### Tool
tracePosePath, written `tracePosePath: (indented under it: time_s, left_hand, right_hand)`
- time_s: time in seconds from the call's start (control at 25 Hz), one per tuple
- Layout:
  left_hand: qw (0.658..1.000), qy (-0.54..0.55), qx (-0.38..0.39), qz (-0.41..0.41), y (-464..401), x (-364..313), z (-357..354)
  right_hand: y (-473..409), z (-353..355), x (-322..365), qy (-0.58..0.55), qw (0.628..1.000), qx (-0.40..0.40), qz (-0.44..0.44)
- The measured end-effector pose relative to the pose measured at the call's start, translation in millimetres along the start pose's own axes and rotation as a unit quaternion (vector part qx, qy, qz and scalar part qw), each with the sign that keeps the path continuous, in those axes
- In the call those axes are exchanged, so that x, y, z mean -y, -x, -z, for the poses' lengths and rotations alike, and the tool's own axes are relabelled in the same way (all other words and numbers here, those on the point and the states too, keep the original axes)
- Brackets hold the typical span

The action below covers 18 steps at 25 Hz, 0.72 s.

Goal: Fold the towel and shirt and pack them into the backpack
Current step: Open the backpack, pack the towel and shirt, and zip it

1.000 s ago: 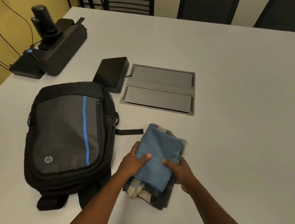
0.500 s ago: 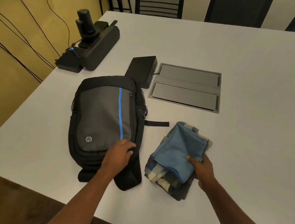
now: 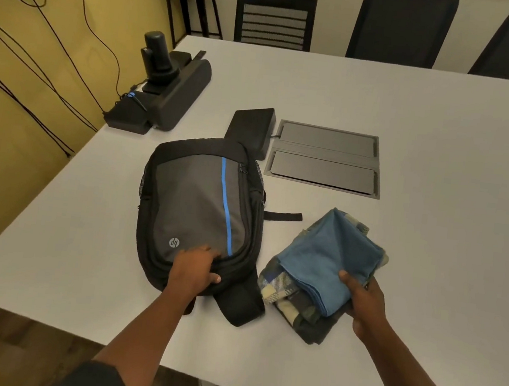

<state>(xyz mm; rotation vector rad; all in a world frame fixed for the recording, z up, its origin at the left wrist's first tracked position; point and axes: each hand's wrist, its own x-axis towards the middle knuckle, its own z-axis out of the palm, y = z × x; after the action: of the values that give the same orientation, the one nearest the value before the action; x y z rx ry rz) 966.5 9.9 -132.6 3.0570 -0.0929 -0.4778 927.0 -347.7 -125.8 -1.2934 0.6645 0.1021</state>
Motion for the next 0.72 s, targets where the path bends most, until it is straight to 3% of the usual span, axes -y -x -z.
tracePosePath:
  time_s: [0.28,0.48,0.72]
  left_hand:
    - [0.998,0.038,0.037,-0.022,-4.3,17.4,7.1]
    - [0.978,0.205,0.036,-0.021,-9.6,39.9,20.3]
    - [0.997,0.025,0.049,-0.061,-0.7,42.9,0.7]
  right_hand:
    - [32.6,-25.4,-2.5,-0.057,0.998,0.013,0.014]
    - [48.1,-52.5,-9.4,-0.071,0.996,0.044,0.018]
    - [57.8,-68.0,-14.4,-0.064,0.997,0.041,0.027]
